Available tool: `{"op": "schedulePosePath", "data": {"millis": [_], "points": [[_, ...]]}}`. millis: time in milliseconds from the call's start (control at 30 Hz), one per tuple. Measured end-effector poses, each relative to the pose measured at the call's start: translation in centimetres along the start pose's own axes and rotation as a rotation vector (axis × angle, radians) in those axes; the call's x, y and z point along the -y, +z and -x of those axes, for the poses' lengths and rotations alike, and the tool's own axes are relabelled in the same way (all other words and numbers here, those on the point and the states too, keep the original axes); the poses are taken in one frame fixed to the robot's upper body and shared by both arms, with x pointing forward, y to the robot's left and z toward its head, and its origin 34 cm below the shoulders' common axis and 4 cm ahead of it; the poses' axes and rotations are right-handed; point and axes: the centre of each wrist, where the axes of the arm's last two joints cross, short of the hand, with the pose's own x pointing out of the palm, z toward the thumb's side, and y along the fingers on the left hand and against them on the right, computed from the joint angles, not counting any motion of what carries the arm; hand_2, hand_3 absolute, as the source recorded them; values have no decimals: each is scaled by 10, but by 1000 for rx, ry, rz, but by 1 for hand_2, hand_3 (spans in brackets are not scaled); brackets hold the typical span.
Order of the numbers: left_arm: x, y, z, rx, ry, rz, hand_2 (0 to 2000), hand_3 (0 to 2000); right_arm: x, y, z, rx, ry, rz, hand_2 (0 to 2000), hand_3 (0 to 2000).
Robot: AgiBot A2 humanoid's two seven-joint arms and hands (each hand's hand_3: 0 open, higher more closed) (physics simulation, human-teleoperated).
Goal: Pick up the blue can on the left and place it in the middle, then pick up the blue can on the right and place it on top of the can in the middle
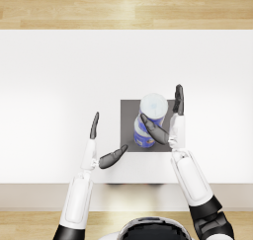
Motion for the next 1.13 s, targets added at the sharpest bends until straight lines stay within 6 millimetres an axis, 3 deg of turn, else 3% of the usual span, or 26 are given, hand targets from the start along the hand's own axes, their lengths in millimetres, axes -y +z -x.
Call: {"op": "schedulePosePath", "data": {"millis": [267,433,600,700,1133], "points": [[-22,45,11,18,63,-179,0,0,1,43,23,91,-79,141,0,0],[-30,72,31,13,142,-283,0,0,3,53,60,36,93,303,0,0],[-29,73,48,11,211,-291,0,0,0,49,97,21,30,351,0,0],[-26,72,56,11,243,-285,0,0,-2,44,110,18,-6,340,0,0],[-24,70,60,12,263,-279,0,0,-4,40,117,17,-28,332,0,0]]}}
